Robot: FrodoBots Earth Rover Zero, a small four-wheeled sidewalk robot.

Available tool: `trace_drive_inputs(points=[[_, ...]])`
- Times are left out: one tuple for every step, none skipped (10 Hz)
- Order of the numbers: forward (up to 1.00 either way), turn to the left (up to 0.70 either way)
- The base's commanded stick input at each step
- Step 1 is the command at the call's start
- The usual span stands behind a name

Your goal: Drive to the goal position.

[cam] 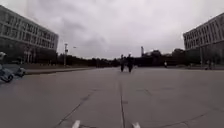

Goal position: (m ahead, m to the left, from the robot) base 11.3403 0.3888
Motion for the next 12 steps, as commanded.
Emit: trace_drive_inputs(points=[[0.70,0.00],[0.70,0.00],[0.70,0.00],[0.70,0.00],[0.70,0.00],[0.70,0.00],[0.70,0.00],[0.70,0.00],[0.70,0.00],[0.70,0.00],[0.70,0.00],[0.70,0.00]])
